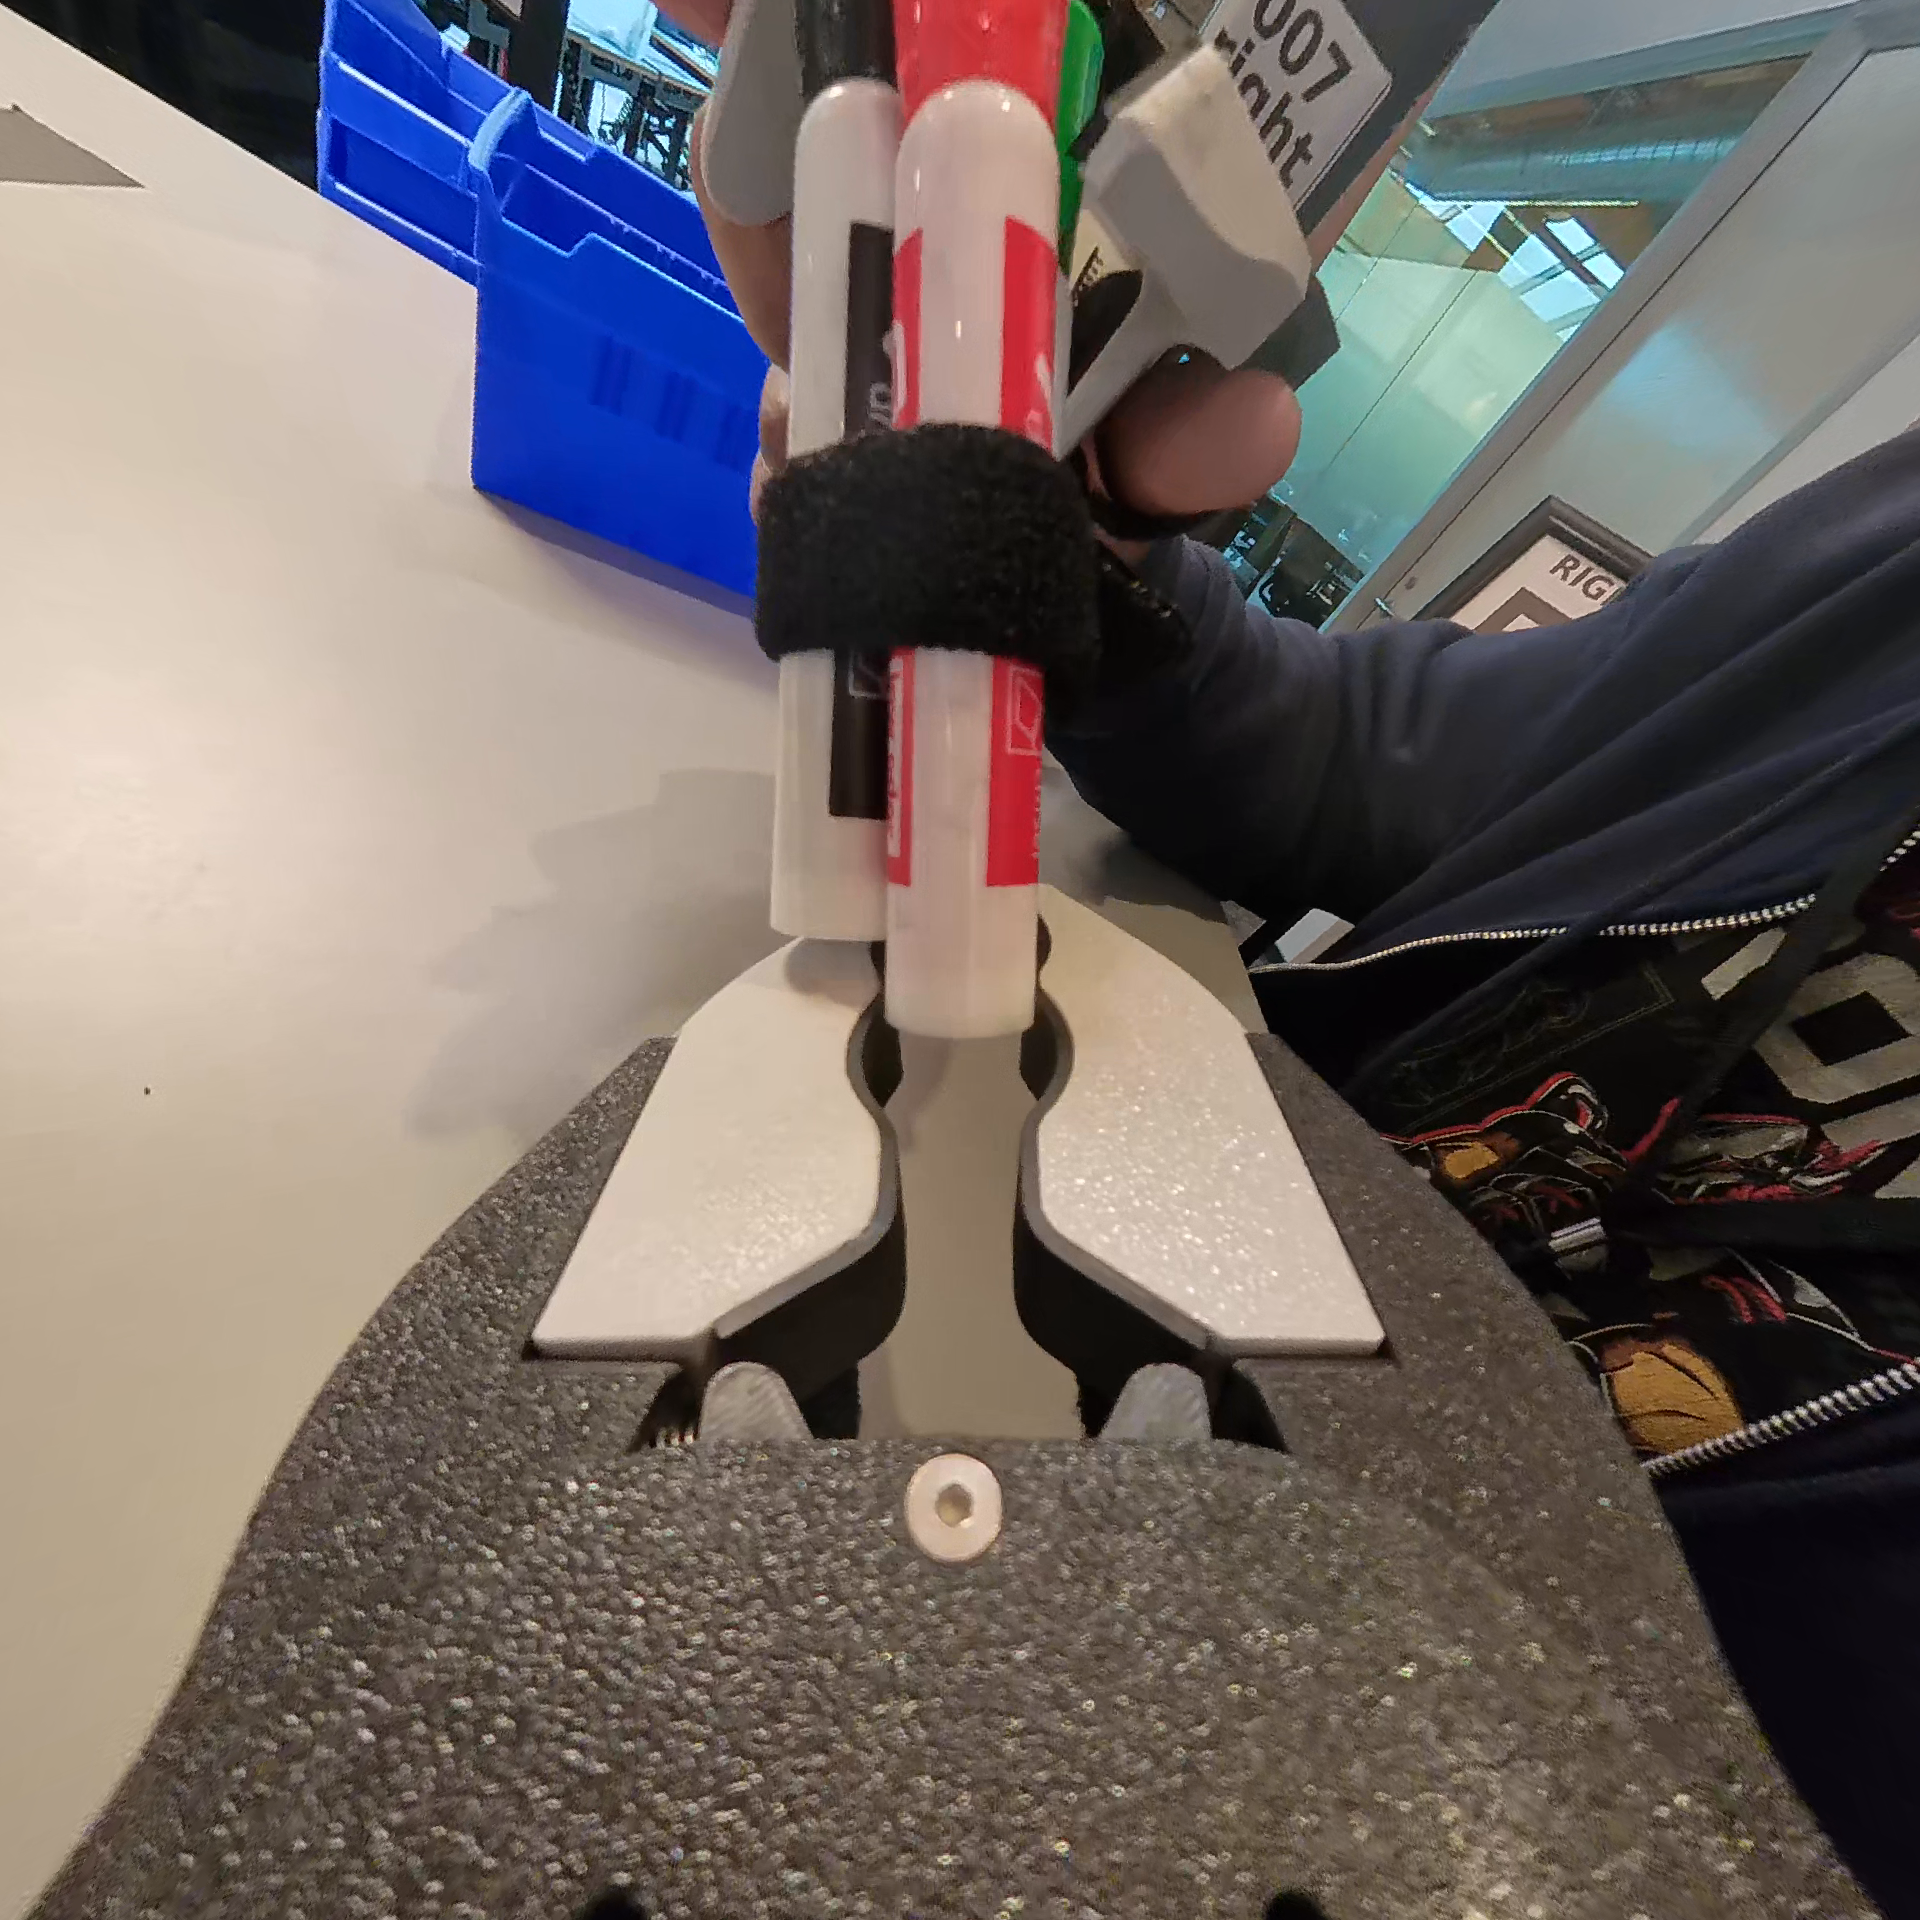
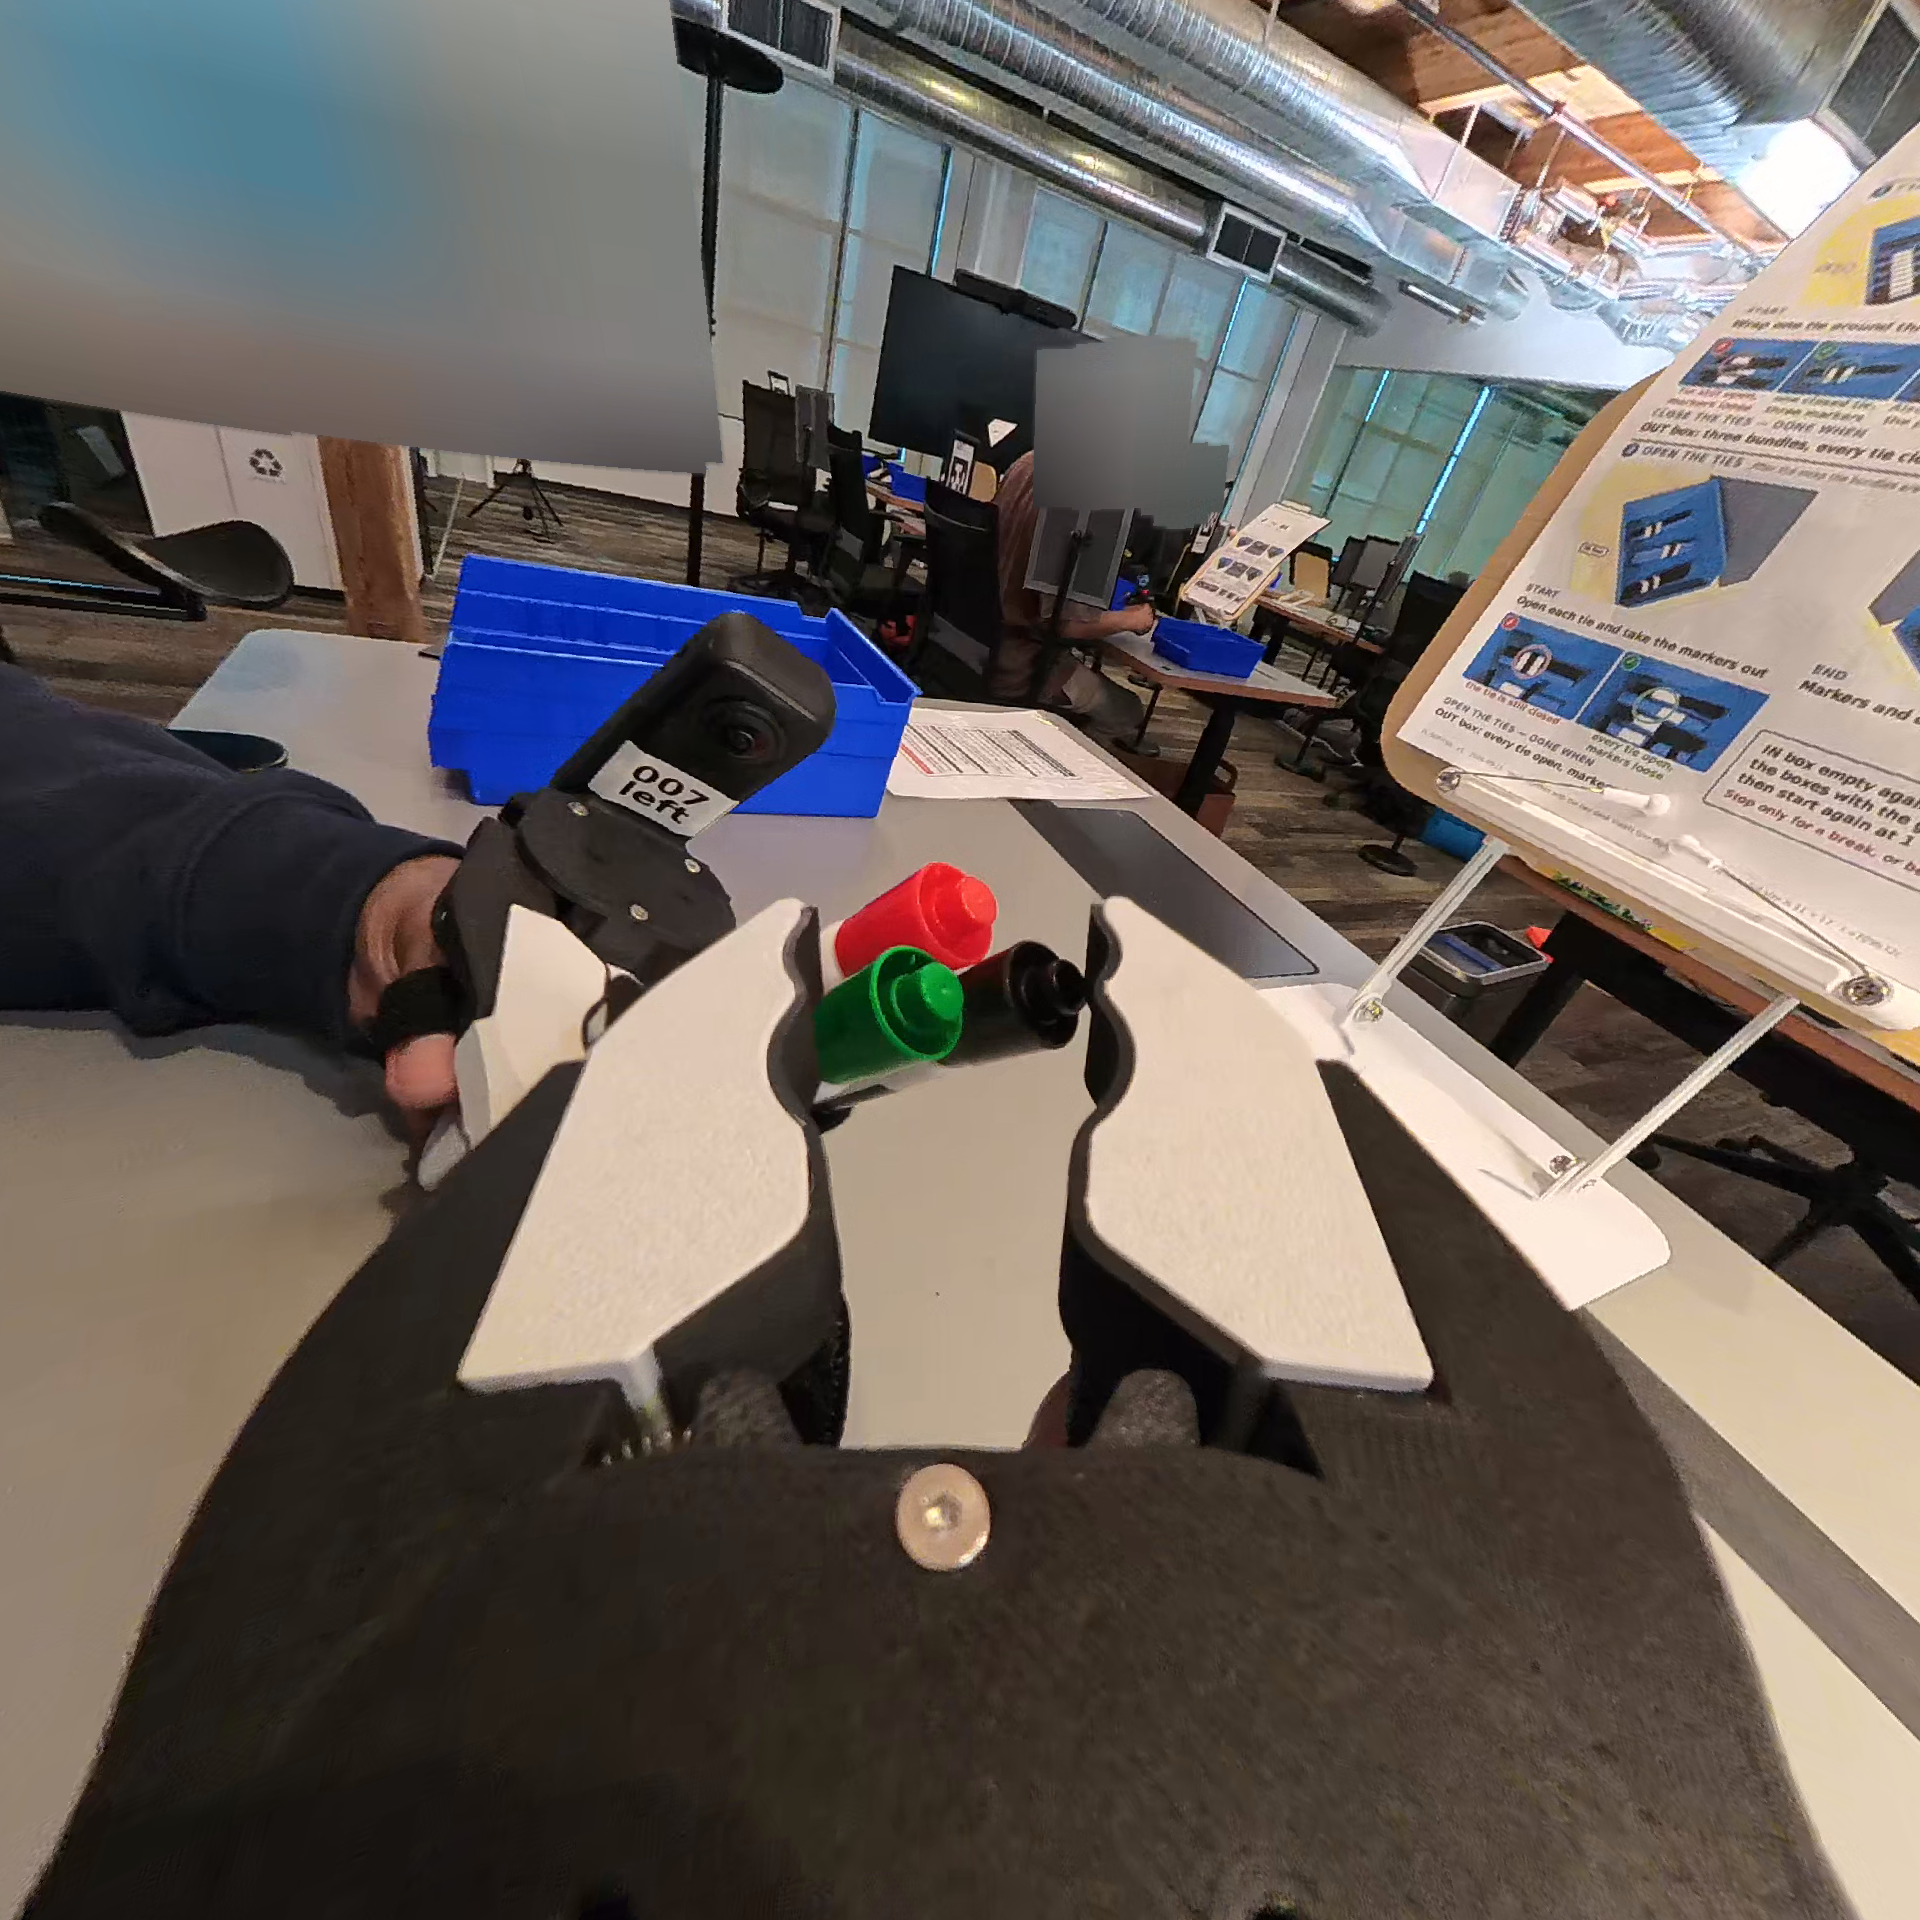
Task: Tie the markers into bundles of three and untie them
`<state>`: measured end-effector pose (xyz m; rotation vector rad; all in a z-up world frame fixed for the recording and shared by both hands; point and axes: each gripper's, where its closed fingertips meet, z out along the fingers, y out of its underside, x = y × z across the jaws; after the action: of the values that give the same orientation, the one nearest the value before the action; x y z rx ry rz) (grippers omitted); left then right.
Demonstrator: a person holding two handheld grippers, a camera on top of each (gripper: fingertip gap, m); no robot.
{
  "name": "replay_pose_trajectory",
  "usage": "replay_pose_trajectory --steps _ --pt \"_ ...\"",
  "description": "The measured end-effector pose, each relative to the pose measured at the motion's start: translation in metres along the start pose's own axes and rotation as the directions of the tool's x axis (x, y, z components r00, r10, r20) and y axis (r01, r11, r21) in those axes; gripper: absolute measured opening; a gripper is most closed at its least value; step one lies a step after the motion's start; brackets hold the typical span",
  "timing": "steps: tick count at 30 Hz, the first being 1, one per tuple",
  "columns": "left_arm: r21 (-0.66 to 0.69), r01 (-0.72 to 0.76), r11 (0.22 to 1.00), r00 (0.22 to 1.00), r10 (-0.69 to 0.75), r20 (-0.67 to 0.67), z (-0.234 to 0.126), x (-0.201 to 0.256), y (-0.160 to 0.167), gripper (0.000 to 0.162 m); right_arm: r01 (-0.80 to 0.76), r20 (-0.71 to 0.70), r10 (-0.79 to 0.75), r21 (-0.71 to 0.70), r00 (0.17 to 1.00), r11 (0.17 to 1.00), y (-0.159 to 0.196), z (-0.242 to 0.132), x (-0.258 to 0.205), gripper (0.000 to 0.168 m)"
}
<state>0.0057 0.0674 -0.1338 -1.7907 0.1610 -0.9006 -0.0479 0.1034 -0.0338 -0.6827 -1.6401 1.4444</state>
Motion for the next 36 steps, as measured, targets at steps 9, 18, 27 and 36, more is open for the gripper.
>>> replay_pose_trajectory --steps 9,18,27,36 --pt "0.02 0.049 0.999 0.997 -0.048 -0.054 -0.005 0.0 -0.001 0.019 -0.024 0.072 0.024 0.0 0.997 1.0 0.001 0.002 -0.007 0.065" --pt "-0.074 -0.107 0.991 0.99 0.113 0.084 -0.005 -0.009 0.005 0.019 -0.281 0.177 0.284 -0.045 0.942 0.959 0.009 -0.001 -0.003 0.054" --pt "-0.141 -0.037 0.989 0.992 0.053 0.114 -0.003 -0.013 0.015 0.019 -0.276 0.175 0.293 -0.111 0.94 0.955 0.02 -0.002 -0.007 0.035" --pt "-0.22 -0.305 0.927 0.838 0.371 0.4 -0.022 -0.045 0.002 0.017 -0.289 0.065 0.295 -0.088 0.953 0.953 0.023 -0.014 0.005 0.054"
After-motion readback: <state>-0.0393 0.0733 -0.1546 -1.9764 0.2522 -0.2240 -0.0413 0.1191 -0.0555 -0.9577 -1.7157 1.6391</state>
